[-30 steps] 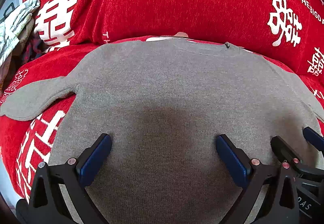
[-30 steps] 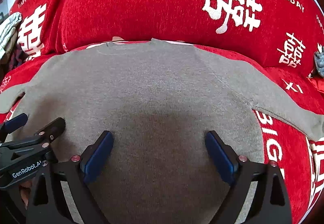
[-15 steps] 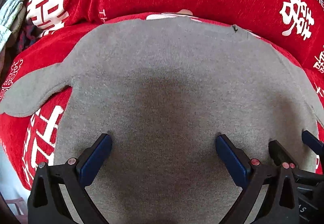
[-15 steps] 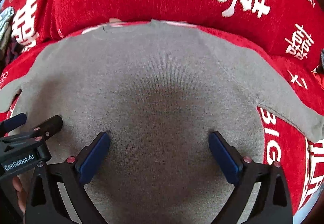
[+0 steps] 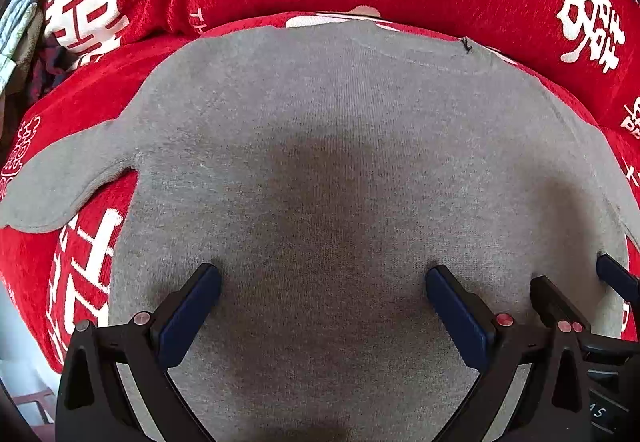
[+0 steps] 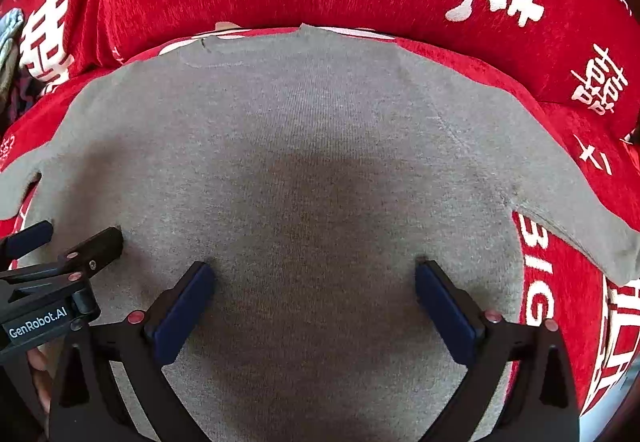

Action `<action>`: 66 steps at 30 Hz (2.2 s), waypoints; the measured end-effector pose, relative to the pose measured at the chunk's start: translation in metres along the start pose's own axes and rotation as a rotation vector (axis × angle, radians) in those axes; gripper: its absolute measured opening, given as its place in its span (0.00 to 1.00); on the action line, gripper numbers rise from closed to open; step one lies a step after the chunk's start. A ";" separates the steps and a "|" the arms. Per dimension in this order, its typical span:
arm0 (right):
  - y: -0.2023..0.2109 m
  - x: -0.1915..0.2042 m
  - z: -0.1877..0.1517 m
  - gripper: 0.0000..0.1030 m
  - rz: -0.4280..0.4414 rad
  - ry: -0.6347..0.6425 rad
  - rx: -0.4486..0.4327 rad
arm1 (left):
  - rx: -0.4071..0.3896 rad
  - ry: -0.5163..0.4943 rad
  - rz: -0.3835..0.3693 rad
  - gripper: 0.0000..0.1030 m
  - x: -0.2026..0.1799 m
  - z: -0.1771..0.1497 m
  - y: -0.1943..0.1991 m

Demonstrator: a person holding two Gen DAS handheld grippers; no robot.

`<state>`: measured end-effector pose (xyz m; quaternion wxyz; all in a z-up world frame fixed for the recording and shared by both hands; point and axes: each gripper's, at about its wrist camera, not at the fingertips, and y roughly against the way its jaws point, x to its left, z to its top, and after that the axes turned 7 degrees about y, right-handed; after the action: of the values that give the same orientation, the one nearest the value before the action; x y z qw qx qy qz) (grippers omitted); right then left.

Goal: Fold small clothes
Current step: 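Move the right gripper out along the sweater sleeve to its cuff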

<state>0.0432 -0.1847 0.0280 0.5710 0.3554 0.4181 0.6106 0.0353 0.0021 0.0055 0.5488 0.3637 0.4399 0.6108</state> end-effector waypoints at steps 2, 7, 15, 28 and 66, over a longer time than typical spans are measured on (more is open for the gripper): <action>0.000 0.000 0.001 0.99 -0.001 0.001 -0.002 | 0.000 0.000 -0.001 1.00 0.000 0.000 0.000; 0.001 0.000 0.005 0.99 0.002 0.013 0.011 | -0.006 0.008 0.014 1.00 -0.002 0.000 0.001; 0.010 -0.013 0.012 0.99 -0.025 -0.030 -0.045 | -0.009 0.023 0.026 1.00 -0.007 0.011 0.004; 0.015 -0.085 0.019 0.94 -0.049 -0.167 -0.076 | -0.072 -0.100 0.026 1.00 -0.079 0.018 0.010; 0.042 -0.335 -0.082 0.94 -0.290 -0.544 -0.105 | -0.089 -0.368 -0.014 1.00 -0.289 0.000 0.010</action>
<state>-0.0163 -0.5262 0.0489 0.7605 0.4125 0.2645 0.4261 0.0704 -0.2846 0.0265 0.6399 0.4414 0.3072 0.5489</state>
